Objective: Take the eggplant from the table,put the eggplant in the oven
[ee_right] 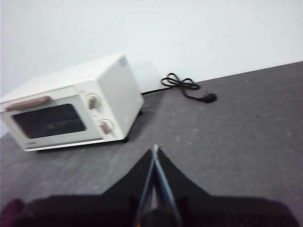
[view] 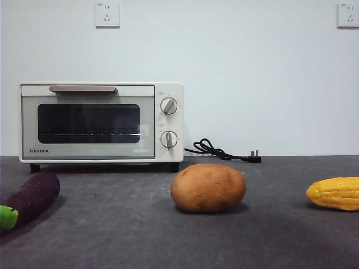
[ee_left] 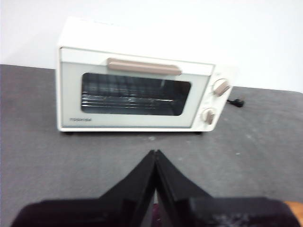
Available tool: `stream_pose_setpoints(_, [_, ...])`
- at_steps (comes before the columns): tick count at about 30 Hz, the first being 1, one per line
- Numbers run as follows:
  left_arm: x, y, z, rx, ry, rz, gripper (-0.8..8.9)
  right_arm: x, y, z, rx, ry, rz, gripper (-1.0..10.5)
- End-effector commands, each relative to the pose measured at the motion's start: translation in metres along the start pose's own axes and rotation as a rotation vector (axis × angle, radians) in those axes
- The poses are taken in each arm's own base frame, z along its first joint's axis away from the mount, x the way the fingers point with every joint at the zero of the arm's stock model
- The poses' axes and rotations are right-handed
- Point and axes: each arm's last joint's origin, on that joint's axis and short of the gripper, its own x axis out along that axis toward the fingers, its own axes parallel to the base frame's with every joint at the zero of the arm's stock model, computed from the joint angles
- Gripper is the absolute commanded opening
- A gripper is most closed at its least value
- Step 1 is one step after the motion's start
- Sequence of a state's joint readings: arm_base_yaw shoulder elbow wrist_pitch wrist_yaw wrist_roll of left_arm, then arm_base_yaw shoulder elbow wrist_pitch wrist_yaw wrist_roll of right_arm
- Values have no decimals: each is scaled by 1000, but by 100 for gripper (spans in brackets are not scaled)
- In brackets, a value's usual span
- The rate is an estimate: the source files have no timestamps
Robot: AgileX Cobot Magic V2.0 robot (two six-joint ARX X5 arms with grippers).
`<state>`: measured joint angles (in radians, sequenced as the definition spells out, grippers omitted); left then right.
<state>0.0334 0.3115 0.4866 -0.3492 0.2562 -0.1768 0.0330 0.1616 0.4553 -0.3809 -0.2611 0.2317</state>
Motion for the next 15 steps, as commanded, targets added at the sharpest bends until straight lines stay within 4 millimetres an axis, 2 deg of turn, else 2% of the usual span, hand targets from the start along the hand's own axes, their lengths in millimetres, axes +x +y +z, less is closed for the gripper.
stream_pose_setpoints(1, [-2,-6,22,-4,11,-37,-5,-3,7,24,-7,24,31,-8])
stream_pose_setpoints(15, [-13,-37,128,66,30,-218,-5,-7,44,140,-49,203,281,-8])
